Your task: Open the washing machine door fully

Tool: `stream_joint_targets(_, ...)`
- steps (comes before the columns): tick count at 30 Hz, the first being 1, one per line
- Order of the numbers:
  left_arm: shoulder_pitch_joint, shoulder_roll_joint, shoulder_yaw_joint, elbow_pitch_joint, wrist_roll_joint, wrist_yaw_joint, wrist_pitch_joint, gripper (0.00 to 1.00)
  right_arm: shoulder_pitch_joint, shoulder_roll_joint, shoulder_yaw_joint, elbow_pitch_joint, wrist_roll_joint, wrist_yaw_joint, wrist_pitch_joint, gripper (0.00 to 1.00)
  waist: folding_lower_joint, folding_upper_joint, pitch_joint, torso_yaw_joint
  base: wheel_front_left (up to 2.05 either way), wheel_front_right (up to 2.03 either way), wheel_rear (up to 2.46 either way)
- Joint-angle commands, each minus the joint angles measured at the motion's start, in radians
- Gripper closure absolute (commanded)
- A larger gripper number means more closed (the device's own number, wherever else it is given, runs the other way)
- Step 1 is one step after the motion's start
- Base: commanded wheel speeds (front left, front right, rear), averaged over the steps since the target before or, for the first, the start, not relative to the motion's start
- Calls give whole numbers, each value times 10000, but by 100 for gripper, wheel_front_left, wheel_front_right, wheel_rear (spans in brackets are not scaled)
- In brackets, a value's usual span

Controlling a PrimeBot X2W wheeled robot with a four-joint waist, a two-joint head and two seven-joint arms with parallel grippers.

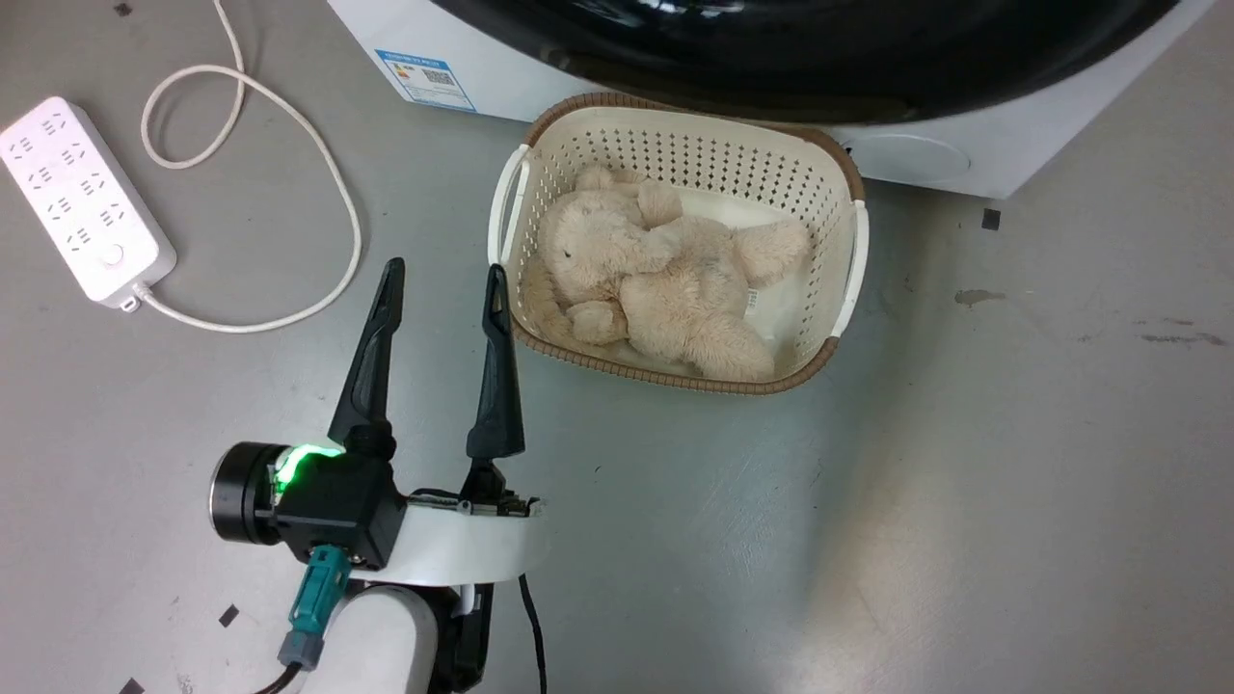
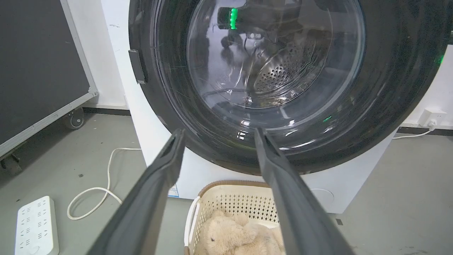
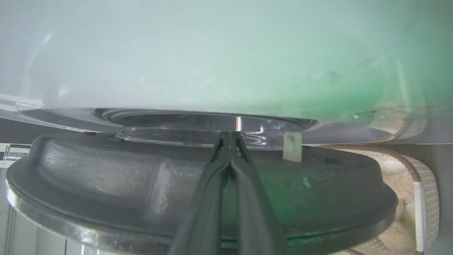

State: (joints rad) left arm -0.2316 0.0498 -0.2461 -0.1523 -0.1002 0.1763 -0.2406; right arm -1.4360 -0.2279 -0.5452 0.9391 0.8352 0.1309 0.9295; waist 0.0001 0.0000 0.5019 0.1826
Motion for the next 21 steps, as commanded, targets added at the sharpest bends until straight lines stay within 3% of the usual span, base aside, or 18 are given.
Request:
stream_joint_targets(1, -184, 4, -36, -18, -37, 85, -118, 0, -90, 114, -62, 226, 140, -1, 326, 100, -1, 0, -46, -17, 0, 0, 0)
stream_joint_targets(12, 163, 4, 55, 307, -184, -31, -212, 0, 2238, 1040, -501, -1158, 323, -2, 1879, 100, -1, 0, -991, -312, 0, 0, 0)
stream_joint_targets(21, 757, 4, 57, 787, -122, -455, -212, 0, 4401, 1763, -459, -2729, 878, -2, 3116, 100, -1, 0, -1897, -586, 0, 0, 0)
